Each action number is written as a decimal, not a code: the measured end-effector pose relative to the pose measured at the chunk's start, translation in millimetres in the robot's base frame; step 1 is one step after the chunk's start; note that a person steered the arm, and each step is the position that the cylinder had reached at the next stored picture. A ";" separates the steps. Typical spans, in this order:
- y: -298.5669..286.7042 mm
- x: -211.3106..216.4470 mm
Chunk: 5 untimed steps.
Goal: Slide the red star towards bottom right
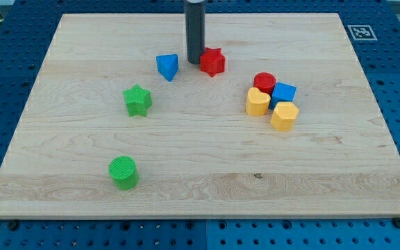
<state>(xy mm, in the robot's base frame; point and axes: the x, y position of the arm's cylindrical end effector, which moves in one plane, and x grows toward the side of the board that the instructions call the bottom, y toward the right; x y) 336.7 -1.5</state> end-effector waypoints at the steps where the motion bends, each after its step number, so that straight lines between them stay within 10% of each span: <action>1: 16.3 8.6; 5: 52.6 13.8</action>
